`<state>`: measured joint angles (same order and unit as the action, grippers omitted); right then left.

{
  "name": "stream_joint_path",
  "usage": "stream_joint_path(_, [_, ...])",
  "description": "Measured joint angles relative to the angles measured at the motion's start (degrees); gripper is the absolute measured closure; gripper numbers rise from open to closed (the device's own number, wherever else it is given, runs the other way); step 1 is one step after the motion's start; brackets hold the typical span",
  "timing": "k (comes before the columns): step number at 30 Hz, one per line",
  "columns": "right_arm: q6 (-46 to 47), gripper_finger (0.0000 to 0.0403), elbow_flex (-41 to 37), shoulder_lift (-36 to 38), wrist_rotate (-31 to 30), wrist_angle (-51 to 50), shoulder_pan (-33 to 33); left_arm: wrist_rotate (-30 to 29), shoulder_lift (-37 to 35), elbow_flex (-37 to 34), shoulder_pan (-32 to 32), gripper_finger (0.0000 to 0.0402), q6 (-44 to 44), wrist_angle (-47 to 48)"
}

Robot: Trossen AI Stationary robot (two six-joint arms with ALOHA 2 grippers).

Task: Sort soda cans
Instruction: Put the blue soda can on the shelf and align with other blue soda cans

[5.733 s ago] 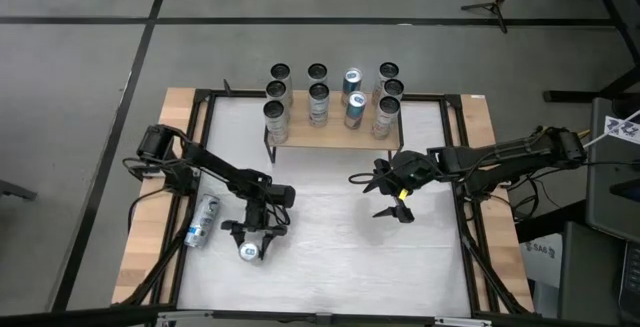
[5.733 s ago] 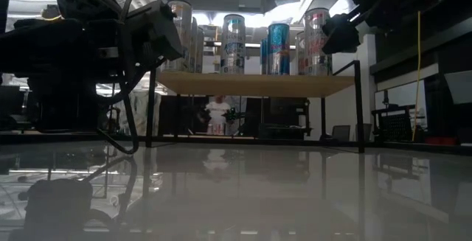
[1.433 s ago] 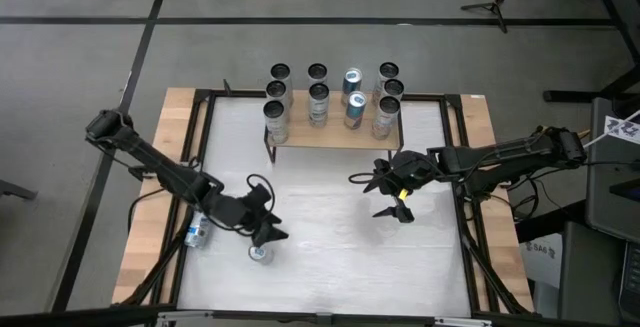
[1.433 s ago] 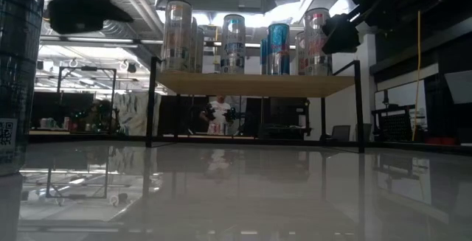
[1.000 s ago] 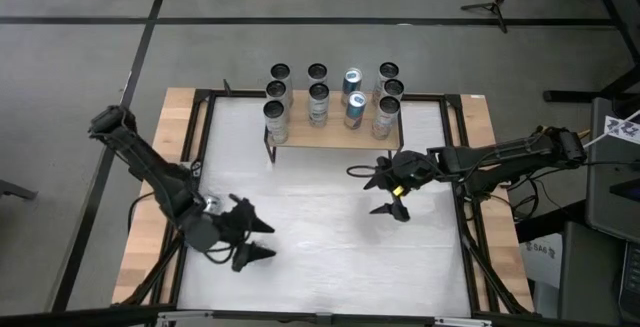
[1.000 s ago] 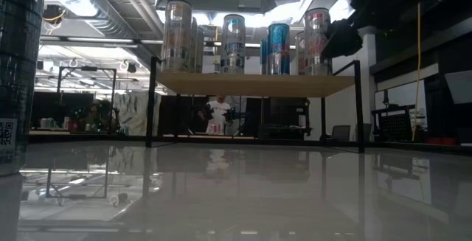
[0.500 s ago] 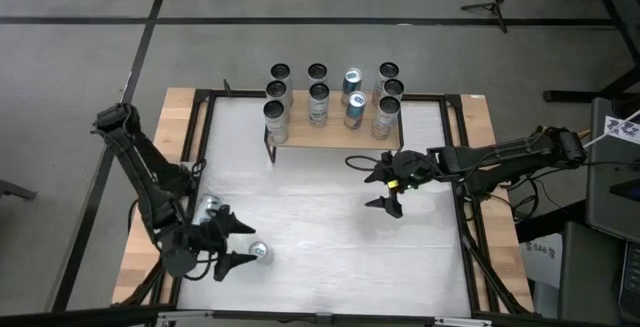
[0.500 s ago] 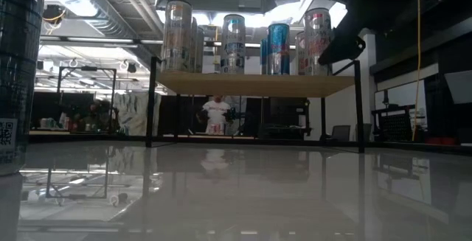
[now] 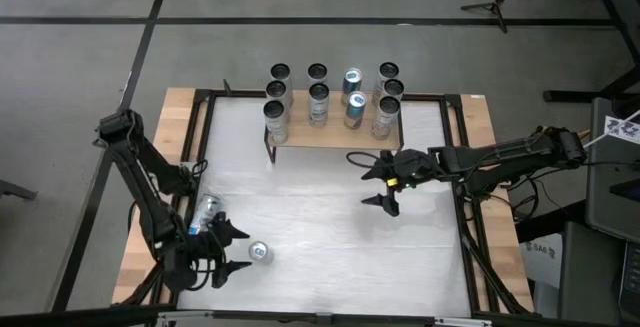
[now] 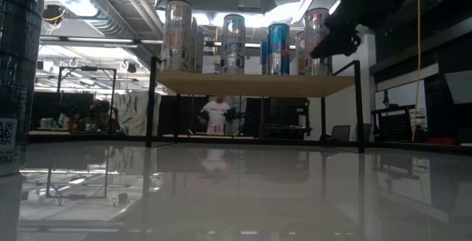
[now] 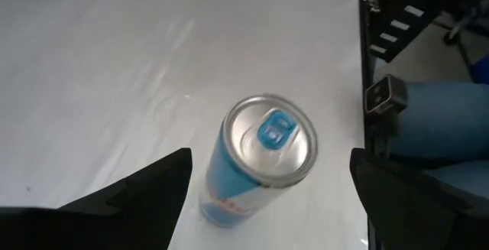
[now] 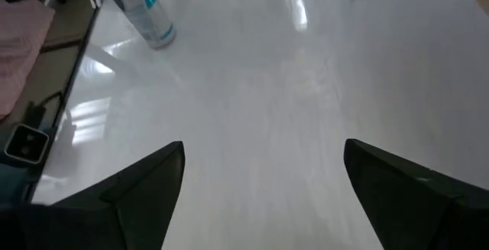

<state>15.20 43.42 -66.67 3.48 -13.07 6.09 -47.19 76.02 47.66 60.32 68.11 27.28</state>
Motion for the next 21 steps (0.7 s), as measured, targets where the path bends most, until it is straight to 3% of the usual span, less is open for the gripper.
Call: stream_joint_path(21, [-0.02, 0.0047, 0.00, 0.00, 0.08, 1.24, 0.01, 1.26, 13.66, -0.02, -1.64, 0.0052, 2.00, -3.23])
